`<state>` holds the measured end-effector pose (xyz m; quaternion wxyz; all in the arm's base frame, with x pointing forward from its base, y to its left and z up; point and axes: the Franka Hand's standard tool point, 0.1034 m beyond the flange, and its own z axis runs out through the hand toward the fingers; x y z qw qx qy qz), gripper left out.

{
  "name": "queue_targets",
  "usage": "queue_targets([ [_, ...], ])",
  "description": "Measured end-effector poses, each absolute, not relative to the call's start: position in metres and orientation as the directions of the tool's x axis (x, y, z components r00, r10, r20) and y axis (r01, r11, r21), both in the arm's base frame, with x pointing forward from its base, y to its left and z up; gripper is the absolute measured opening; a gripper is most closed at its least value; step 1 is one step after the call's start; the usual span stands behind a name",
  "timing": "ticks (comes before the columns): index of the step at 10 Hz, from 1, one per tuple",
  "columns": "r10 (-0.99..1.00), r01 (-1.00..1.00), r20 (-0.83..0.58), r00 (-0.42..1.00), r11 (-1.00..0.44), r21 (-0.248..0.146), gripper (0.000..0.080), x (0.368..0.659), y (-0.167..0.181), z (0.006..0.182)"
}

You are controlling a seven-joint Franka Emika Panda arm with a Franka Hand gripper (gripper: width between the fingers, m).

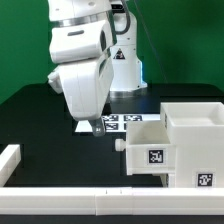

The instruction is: Assemble drawer

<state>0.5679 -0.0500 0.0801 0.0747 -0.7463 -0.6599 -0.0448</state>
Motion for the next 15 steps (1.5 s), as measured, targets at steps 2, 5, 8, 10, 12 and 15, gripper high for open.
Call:
queue_targets([
  [2,0.976,0.992,0.179,0.124,-0.116,-0.054,0.0649,0.549,-0.028,0.054],
  [5,0.975,0.99,0.183,0.129,-0.117,-0.076,0.0649,0.539,-0.016,0.046],
  [8,0.972,0.988,0.184,0.149,-0.137,-0.076,0.0649,0.544,0.014,0.054],
  [10,0.97,0.987,0.188,0.156,-0.143,-0.079,0.0649,0.545,0.034,0.058],
  [12,0.967,0.984,0.186,0.172,-0.16,-0.078,0.0649,0.545,0.038,0.059],
  [15,0.967,0.983,0.183,0.177,-0.165,-0.078,0.0649,0.544,0.028,0.057],
])
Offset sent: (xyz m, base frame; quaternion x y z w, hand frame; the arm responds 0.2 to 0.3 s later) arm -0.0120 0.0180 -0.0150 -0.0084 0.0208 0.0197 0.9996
